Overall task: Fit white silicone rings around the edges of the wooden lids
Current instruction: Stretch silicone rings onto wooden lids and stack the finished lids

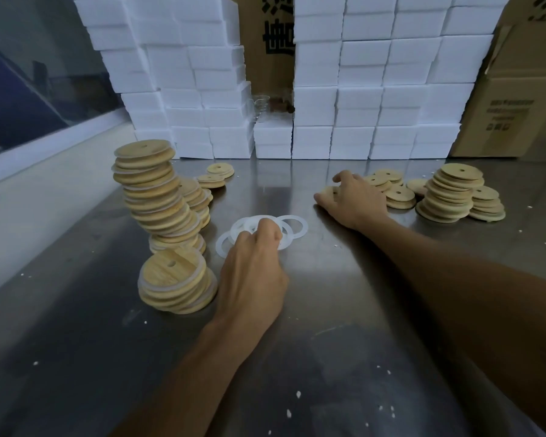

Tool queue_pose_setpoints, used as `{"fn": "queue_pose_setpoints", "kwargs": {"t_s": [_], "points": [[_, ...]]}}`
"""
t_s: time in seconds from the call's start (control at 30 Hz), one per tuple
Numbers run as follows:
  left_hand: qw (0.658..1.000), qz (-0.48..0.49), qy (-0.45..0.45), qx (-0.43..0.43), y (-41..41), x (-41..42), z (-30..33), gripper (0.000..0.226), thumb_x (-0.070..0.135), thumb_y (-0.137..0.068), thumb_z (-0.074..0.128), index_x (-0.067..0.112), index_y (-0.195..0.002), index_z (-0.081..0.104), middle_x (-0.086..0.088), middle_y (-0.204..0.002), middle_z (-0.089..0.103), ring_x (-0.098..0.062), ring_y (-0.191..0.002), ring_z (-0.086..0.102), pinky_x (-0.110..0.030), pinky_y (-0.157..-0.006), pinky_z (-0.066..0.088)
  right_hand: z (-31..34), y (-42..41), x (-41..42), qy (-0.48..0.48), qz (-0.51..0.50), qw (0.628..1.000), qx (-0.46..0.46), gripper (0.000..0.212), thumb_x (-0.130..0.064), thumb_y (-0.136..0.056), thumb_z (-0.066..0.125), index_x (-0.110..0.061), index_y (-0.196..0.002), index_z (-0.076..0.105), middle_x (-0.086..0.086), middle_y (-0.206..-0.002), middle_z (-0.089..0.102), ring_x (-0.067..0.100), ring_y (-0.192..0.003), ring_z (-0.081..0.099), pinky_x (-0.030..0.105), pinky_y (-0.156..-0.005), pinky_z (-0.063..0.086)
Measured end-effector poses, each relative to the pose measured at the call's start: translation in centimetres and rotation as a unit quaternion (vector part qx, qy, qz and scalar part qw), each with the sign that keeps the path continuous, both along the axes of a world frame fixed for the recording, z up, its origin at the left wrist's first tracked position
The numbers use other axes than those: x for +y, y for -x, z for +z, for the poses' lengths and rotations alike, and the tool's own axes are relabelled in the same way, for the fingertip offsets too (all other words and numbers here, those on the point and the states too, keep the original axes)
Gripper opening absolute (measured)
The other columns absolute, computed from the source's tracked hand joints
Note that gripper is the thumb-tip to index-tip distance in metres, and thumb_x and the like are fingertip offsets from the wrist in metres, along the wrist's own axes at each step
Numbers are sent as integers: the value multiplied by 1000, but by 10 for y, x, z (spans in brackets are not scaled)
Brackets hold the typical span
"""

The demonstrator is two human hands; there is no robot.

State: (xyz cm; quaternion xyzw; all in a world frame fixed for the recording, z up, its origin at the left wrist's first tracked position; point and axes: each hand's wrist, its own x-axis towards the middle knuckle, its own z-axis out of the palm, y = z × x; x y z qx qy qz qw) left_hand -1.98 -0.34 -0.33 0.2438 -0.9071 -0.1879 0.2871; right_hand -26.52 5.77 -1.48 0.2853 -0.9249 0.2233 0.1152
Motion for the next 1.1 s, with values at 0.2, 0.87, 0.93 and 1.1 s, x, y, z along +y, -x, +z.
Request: {"fn": "queue_pose_setpoints", "kwargs": {"t_s": [0.2,0.87,0.93,1.1], "points": [[998,-34,-5,51,0,-1,-6,27,8,-94,47,14,-119,56,-5,-101,60,-14,-84,49,-18,-69,28,-2,-33,22,21,28,999,-18,72,-77,-70,57,-23,-116,64,5,-124,54,29,-102,60,35,-75,38],[828,-134,-497,223,-14,6,17,21,6,-91,63,20,-79,75,-11,-104,70,-23,-86,58,-29,-58,44,12,-118,70,352,202,899,-163,12,-7,-99,52,-17,-94,56,9,-97,64,16,-57,65,26,-48,52],[832,-123,-498,210,-13,7,16,12,7,-91,63,14,-88,73,-11,-105,70,-22,-91,62,-30,-62,50,12,-127,65,360,228,885,-189,16,-4,-97,54,-16,-88,60,9,-93,65,16,-58,65,28,-48,52],[849,-66,-475,223,-9,6,12,9,8,-93,63,8,-86,69,-5,-100,68,-22,-92,68,-31,-64,59,13,-136,56,373,243,850,-282,27,-4,-95,52,-18,-78,68,7,-74,68,22,-59,65,32,-51,53]]}}
